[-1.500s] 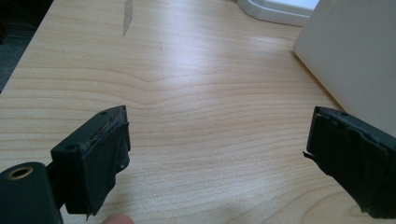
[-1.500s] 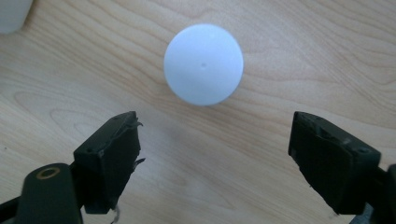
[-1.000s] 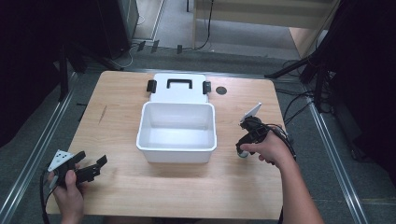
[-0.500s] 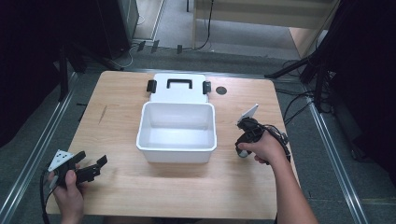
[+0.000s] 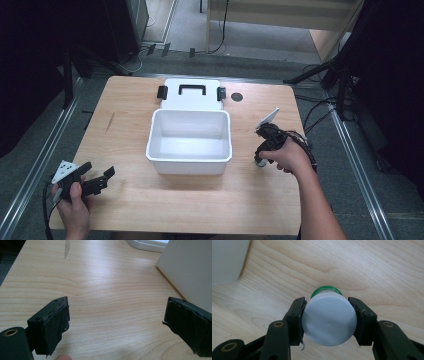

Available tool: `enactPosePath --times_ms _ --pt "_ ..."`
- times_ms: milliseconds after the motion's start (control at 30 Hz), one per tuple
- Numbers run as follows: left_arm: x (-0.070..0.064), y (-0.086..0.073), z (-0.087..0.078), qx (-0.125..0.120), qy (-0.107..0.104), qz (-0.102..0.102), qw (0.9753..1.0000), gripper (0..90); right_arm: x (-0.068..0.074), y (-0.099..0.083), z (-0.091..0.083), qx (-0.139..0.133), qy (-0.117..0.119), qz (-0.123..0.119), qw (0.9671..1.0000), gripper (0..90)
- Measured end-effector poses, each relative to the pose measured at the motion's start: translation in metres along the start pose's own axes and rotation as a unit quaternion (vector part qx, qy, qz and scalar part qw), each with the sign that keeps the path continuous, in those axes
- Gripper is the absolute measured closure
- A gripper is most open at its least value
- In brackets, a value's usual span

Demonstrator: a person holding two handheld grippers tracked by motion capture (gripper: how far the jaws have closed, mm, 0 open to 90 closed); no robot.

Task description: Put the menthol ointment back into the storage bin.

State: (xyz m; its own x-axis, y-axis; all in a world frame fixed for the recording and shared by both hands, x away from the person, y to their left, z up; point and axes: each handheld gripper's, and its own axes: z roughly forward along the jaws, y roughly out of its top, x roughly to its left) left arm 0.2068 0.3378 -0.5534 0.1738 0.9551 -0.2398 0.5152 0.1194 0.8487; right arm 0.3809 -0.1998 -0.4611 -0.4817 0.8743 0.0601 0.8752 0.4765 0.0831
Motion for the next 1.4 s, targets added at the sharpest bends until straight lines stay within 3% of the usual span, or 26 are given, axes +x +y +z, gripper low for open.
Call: enactPosePath --times_ms 100,300,733,1033,1400 --pt "0.000 0.000 0.000 0.000 -0.001 0.000 1.0000 6.8 0.003 0.002 -0.010 -0.005 -0.003 -0.022 0.9997 51.3" --pt "0.000 0.000 0.000 0.000 -0.002 -0.001 1.0000 6.8 0.010 0.010 -0.031 -0.014 -0.002 -0.038 0.9992 51.3" --pt "0.000 0.000 0.000 0.000 -0.003 -0.002 1.0000 6.8 0.025 0.025 -0.065 -0.018 -0.011 -0.042 0.9989 51.4" --pt "-0.001 0.000 0.001 -0.001 -0.001 0.002 1.0000 6.8 0.037 0.036 -0.086 -0.023 -0.002 -0.047 0.9986 51.4" --pt "-0.002 0.000 0.001 0.001 0.001 0.005 1.0000 6.8 0.052 0.048 -0.100 -0.022 -0.004 -0.065 0.9976 51.4"
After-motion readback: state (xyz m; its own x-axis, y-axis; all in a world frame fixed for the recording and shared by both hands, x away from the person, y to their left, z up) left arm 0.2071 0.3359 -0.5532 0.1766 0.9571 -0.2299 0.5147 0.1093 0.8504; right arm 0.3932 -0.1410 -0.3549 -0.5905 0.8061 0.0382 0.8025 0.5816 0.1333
